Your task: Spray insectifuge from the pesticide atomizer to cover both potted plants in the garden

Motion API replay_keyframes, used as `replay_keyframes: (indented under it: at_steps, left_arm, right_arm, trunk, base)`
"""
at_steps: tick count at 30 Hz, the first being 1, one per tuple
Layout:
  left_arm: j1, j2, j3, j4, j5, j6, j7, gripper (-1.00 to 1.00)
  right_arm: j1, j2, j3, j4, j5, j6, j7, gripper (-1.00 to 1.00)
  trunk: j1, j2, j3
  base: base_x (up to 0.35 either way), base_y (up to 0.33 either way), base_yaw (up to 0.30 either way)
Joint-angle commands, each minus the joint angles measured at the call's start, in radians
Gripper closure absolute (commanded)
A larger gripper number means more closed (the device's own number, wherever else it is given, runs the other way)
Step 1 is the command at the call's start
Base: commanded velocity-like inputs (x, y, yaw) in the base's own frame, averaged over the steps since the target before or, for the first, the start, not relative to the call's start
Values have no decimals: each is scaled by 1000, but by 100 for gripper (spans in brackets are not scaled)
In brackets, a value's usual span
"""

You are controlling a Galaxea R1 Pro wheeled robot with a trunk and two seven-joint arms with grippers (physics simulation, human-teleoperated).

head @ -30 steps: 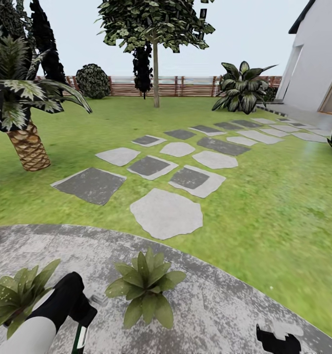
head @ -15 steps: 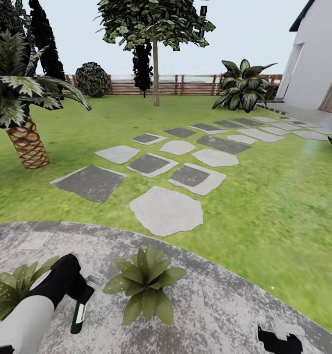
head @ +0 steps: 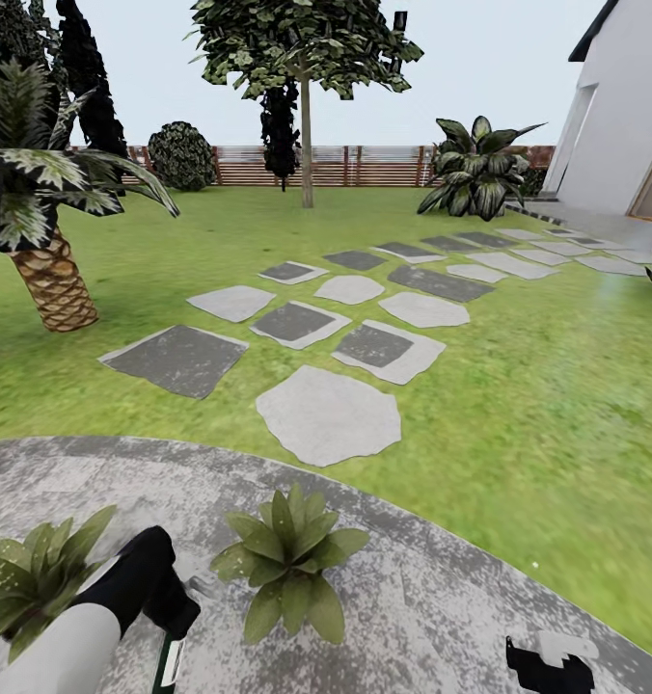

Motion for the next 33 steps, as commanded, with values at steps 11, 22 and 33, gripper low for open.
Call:
replay_keyframes:
  at_steps: [11, 22, 33]
  left_arm:
    - [9, 5, 2, -12, -12, 3, -7, 100]
    - [14, 0, 13, -30, 2, 1, 78, 100]
    - [16, -12, 38, -67, 92, -31, 126, 100]
  right_arm:
    - [-2, 2, -7, 0, 9, -5, -3, -100]
    - [-2, 4, -6, -1, 10, -5, -3, -100]
    - [-2, 1, -5, 3, 15, -5, -97, -100]
  trunk:
    - [0, 0, -6]
    - [0, 0, -9]
    - [0, 0, -10]
  base:
    - [0, -1, 100]
    - [0, -14, 48]
    - [-140, -76, 16]
